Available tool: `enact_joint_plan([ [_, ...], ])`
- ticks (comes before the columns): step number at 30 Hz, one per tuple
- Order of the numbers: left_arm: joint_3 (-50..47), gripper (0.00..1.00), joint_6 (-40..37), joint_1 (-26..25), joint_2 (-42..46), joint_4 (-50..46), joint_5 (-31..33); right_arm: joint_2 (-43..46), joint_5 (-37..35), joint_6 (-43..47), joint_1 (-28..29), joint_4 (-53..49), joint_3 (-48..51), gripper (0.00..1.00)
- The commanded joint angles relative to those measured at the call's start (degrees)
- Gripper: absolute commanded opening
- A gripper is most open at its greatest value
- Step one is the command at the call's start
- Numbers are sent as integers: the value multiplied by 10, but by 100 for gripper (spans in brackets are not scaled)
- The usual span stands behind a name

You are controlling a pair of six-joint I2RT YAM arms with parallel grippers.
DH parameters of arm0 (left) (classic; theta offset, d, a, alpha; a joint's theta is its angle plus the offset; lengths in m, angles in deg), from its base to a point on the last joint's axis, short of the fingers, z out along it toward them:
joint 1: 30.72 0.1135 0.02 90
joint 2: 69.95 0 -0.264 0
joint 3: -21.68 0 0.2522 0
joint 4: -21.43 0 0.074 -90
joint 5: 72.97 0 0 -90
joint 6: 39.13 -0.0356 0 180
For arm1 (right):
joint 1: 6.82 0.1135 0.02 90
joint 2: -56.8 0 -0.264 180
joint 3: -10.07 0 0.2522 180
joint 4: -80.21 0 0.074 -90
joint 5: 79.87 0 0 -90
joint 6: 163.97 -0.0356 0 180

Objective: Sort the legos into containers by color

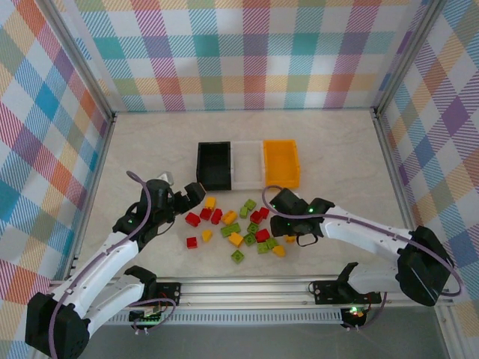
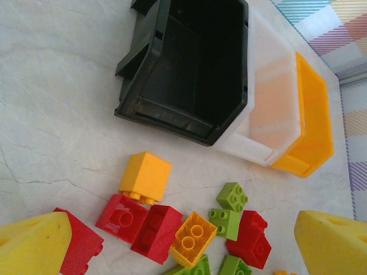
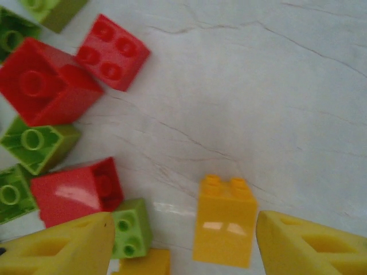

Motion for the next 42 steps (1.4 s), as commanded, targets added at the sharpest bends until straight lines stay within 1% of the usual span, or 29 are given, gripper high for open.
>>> enact_joint_plan([
  [1, -10, 100, 8, -5, 7, 13, -10, -41, 27, 52, 11, 56, -44, 67],
  [9, -17, 100, 7, -4, 21, -6, 11, -175, 13, 107, 18, 79, -132, 67],
  [12, -18, 100, 6, -4, 20, -7, 13, -209, 3, 119, 18, 70, -154, 66],
  [15, -19, 100, 7, -4, 19, -6, 16, -231, 4, 124, 18, 67, -162, 63],
  [17, -21, 100, 8, -4, 17, -3, 17, -241, 7, 129, 18, 70, -162, 62],
  [23, -21, 100, 12, -4, 9, 2, 17, -249, 14, 130, 19, 75, -163, 51],
  [25, -21, 100, 12, -4, 8, 3, 18, -252, 16, 130, 19, 75, -162, 51],
  [32, -22, 100, 13, -4, 5, 4, 20, -273, 2, 120, 19, 64, -169, 60],
  [39, -25, 100, 16, -4, 2, 6, 24, -284, -3, 120, 19, 72, -173, 60],
  [42, -25, 100, 16, -3, 0, 7, 24, -287, -2, 122, 19, 81, -172, 56],
])
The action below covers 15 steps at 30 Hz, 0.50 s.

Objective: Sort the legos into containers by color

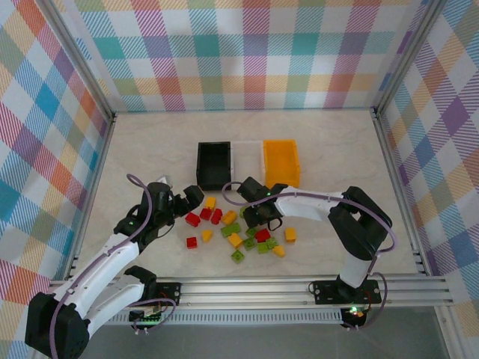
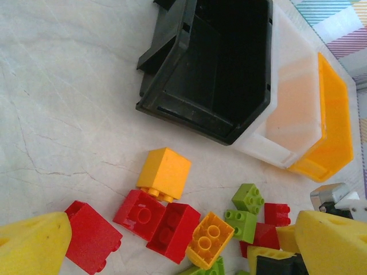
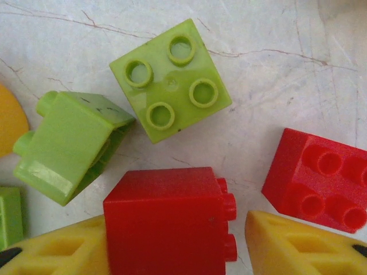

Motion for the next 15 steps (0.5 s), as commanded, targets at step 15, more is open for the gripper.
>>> enact_joint_plan([
  [15, 6, 100, -3, -4, -10, 4, 5, 115, -65, 9, -23, -2, 6, 34],
])
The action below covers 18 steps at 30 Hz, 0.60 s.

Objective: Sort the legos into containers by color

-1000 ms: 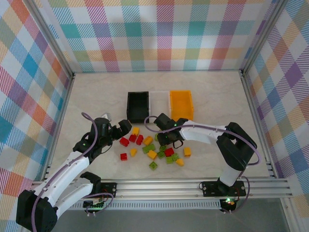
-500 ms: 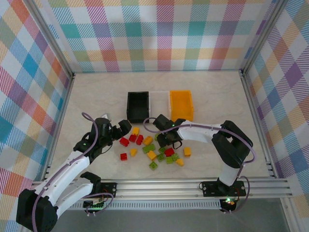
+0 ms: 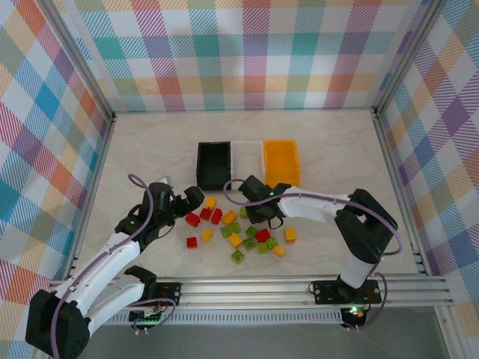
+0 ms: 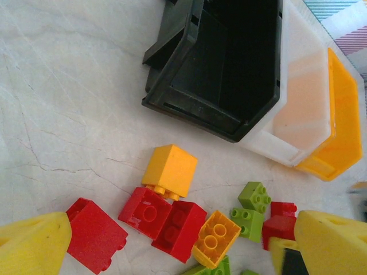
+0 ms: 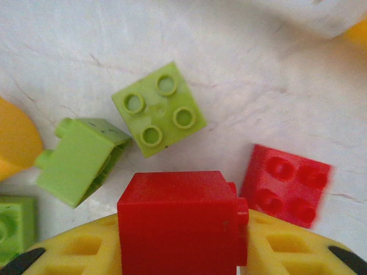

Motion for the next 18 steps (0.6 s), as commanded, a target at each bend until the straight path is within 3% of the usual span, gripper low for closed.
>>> enact_joint_plan([
  [1, 10, 100, -4, -3, -1, 3, 6, 83, -32, 9, -29, -13, -4, 34],
  [4, 14, 100, -6, -3, 0, 1, 11, 99, -22, 9, -83, -26, -27, 34],
  [9, 14, 100, -5, -3, -1, 0, 13, 39, -5, 1, -151, -32, -93, 34],
  [18, 18, 100, 1, -3, -8, -16, 17, -90, -20, -21, -208, -61, -220, 38],
])
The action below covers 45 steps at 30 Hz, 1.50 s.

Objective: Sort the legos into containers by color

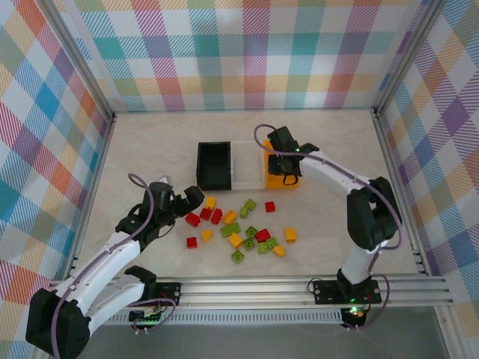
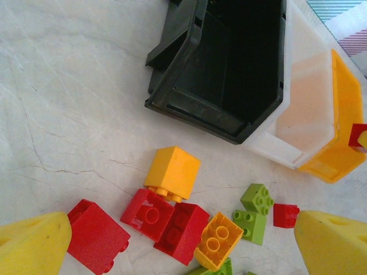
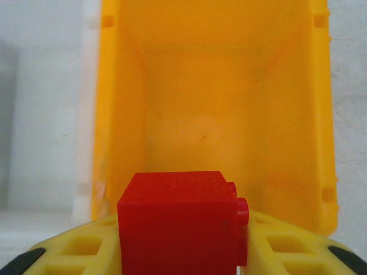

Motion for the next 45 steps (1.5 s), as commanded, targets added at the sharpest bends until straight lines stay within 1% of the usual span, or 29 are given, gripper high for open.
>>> enact_joint_plan([
  [1, 15, 100, 2, -3, -3, -16, 11, -34, -10, -17, -10, -28, -47, 39],
  [7, 18, 100, 2, -3, -2, -18, 11, -57, 3, -31, -13, -29, -77, 57],
  [8, 20, 100, 2, -3, -3, -19, 13, -55, 6, -33, -13, -29, -79, 59],
  [11, 25, 100, -7, -3, -6, -19, 12, -44, 6, -31, -13, -29, -82, 61],
  [12, 29, 100, -12, -3, -9, -40, 14, -38, 6, -29, -13, -27, -80, 62],
  [15, 45, 99, -24, -3, -24, -56, 8, -11, 15, -29, -10, -26, -68, 63],
  [19, 74, 91, -52, -11, -56, -84, -8, 28, 18, -25, 4, -17, -28, 63],
  [21, 94, 88, -70, -29, -78, -114, 6, 47, 19, -26, 13, -7, 1, 63],
  [24, 120, 81, -95, -61, -117, -173, 59, 74, 18, -28, 25, 13, 47, 63],
  [27, 113, 72, -100, -68, -145, -188, 79, 91, 17, -35, 26, 27, 83, 63],
  [29, 101, 69, -100, -68, -161, -181, 86, 98, 18, -38, 26, 35, 101, 63],
  [33, 90, 67, -104, -70, -197, -168, 100, 106, 22, -39, 26, 45, 123, 63],
  [36, 85, 70, -113, -70, -215, -148, 101, 111, 20, -38, 26, 48, 132, 63],
  [39, 83, 69, -119, -70, -237, -133, 99, 120, 17, -37, 26, 54, 142, 63],
  [45, 83, 68, -117, -70, -281, -118, 116, 134, 12, -33, 25, 59, 153, 64],
])
